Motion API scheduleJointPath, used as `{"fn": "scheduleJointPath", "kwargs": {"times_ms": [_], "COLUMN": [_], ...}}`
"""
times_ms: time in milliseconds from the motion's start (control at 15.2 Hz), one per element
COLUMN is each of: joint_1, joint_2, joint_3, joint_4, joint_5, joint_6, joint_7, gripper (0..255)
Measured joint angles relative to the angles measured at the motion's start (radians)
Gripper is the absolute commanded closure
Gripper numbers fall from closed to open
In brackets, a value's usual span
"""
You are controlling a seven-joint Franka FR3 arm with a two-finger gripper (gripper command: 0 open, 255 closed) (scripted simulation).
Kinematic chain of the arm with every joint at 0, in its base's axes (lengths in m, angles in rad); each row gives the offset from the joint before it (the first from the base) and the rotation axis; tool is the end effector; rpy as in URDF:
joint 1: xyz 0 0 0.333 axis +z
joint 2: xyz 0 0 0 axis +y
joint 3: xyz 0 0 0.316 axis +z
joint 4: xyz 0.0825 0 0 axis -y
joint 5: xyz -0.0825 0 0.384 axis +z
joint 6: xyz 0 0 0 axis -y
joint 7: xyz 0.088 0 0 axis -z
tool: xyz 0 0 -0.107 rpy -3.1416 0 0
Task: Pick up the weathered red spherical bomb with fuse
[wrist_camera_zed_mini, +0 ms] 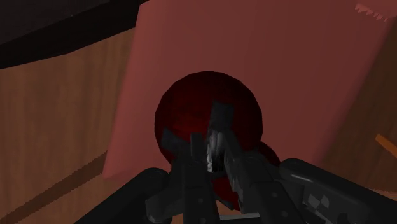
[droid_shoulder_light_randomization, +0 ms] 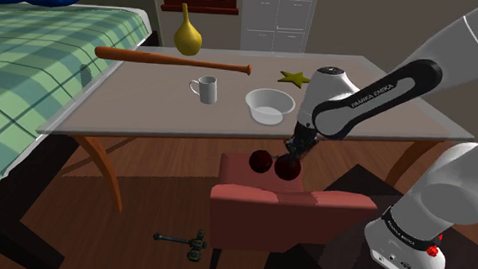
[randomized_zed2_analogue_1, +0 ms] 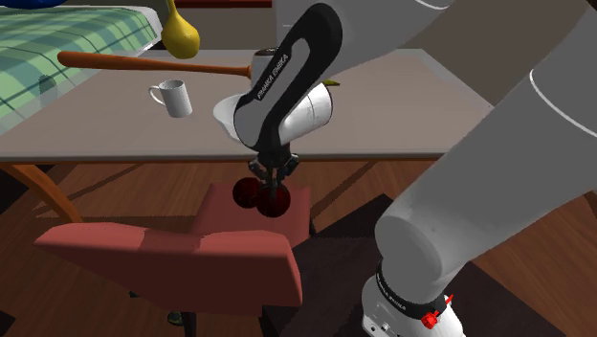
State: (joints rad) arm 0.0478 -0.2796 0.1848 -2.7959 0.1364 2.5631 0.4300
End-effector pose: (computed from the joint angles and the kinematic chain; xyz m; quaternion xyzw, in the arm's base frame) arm 0.3678 0.0801 0.2920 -0.9872 0.1573 -0.0171 0.0197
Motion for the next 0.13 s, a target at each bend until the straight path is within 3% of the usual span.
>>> {"fn": "scheduleJointPath", "kwargs": {"times_ms": [132], "joint_1": [0.000], "joint_2": [-0.024], "joint_3": [-0.003], "joint_4": [0.006], "joint_5": [0.000], "joint_6": [-0.030], "joint_7": [-0.002], "gripper": [255]}}
